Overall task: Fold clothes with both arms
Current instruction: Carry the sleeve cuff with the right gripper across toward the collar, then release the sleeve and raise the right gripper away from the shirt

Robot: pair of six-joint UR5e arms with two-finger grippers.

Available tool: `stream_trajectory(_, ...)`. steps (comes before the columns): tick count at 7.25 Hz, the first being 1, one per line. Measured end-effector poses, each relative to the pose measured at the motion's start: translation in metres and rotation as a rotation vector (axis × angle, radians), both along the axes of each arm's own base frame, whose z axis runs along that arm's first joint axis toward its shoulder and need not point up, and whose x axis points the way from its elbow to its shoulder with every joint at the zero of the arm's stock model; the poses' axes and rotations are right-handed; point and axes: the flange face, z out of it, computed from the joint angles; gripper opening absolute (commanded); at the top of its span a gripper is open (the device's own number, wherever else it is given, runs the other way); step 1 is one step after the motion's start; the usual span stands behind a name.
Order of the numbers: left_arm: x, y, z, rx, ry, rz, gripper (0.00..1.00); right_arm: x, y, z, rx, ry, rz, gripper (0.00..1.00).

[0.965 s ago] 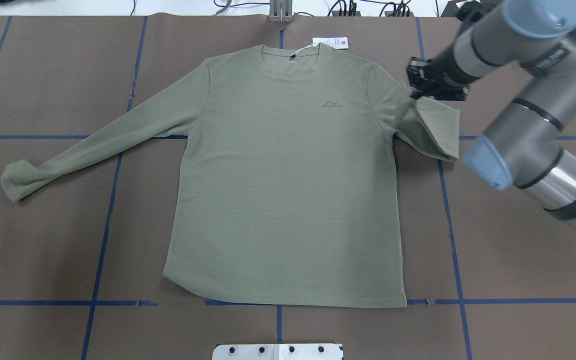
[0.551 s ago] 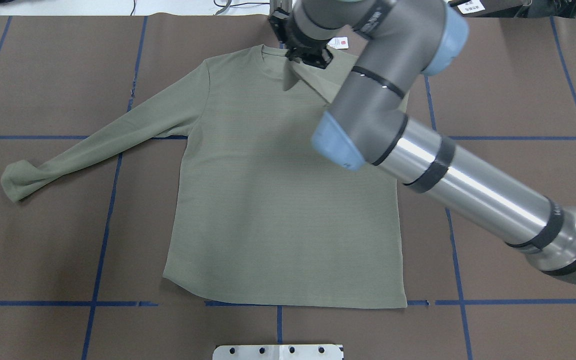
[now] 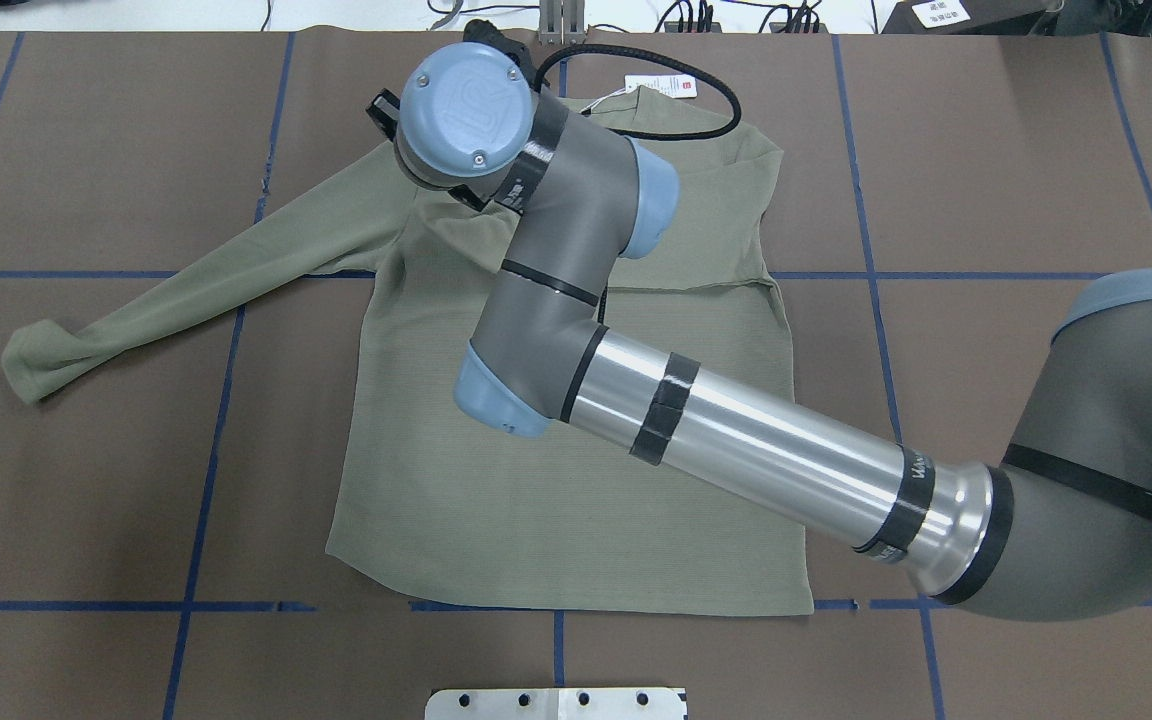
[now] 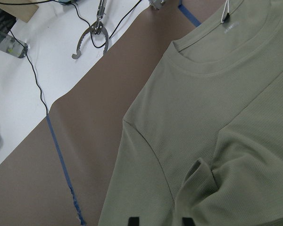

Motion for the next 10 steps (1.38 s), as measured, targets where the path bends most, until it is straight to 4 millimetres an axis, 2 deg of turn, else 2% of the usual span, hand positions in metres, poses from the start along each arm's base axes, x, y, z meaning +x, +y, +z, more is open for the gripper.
stream_trajectory(1, 0.0, 0.0, -0.002, 0.004, 0.0, 0.0, 1.0, -0.013, 0.005, -0.006, 0.004, 0.004, -0.001, 1.0)
stream_trajectory(2, 0.0, 0.0, -0.004, 0.008, 0.0, 0.0, 1.0, -0.018, 0.009, -0.009, 0.006, 0.004, -0.003, 1.0)
stream_trajectory(3, 0.001, -0.001, -0.003, 0.006, 0.0, -0.001, 1.0, -0.013, 0.009, -0.004, 0.008, 0.002, -0.003, 1.0)
stream_trajectory(4, 0.005, -0.003, 0.0, -0.022, 0.006, -0.014, 1.0, 0.007, 0.005, 0.016, 0.002, -0.004, -0.015, 1.0)
stream_trajectory(7, 0.052, -0.009, 0.014, -0.149, 0.041, -0.044, 1.0, 0.115, -0.033, 0.117, -0.016, 0.018, -0.123, 0.99)
stream_trajectory(9, 0.063, -0.009, 0.018, -0.194, 0.053, -0.058, 1.0, 0.198, -0.062, 0.187, -0.024, 0.05, -0.219, 0.99)
stream_trajectory(10, 0.071, -0.008, 0.022, -0.212, 0.057, -0.052, 1.0, 0.242, -0.068, 0.229, -0.016, 0.071, -0.269, 1.0)
